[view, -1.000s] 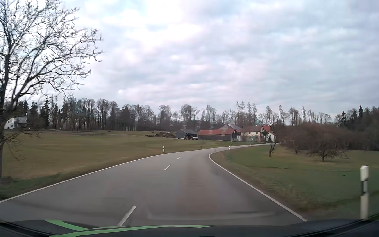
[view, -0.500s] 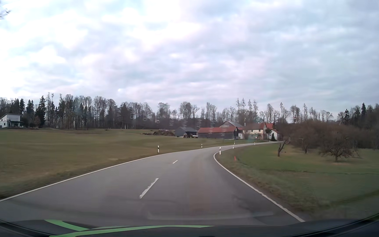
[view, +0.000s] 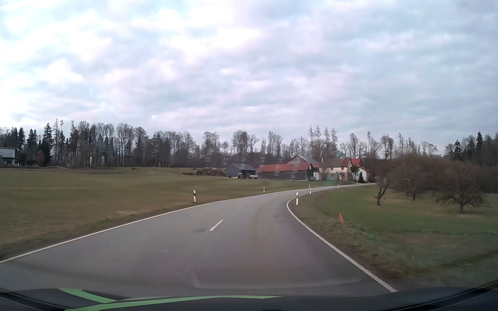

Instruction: Follow the waypoints while adhering to traffic rules and regulations

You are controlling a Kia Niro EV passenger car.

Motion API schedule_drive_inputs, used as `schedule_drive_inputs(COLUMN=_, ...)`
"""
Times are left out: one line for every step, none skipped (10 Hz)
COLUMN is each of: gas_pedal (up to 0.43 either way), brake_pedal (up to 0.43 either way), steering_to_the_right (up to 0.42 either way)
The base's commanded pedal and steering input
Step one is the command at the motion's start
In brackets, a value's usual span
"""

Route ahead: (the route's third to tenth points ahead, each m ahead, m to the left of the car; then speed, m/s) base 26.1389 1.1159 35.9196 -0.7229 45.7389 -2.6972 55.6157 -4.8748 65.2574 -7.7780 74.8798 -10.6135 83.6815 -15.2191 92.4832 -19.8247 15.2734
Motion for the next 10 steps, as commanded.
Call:
schedule_drive_inputs(gas_pedal=0.248, brake_pedal=0.0, steering_to_the_right=0.012)
schedule_drive_inputs(gas_pedal=0.248, brake_pedal=0.0, steering_to_the_right=0.013)
schedule_drive_inputs(gas_pedal=0.248, brake_pedal=0.0, steering_to_the_right=0.015)
schedule_drive_inputs(gas_pedal=0.248, brake_pedal=0.0, steering_to_the_right=0.016)
schedule_drive_inputs(gas_pedal=0.24, brake_pedal=0.0, steering_to_the_right=0.017)
schedule_drive_inputs(gas_pedal=0.24, brake_pedal=0.0, steering_to_the_right=0.018)
schedule_drive_inputs(gas_pedal=0.228, brake_pedal=0.0, steering_to_the_right=0.02)
schedule_drive_inputs(gas_pedal=0.228, brake_pedal=0.0, steering_to_the_right=0.022)
schedule_drive_inputs(gas_pedal=0.22, brake_pedal=0.0, steering_to_the_right=0.024)
schedule_drive_inputs(gas_pedal=0.22, brake_pedal=0.0, steering_to_the_right=0.025)
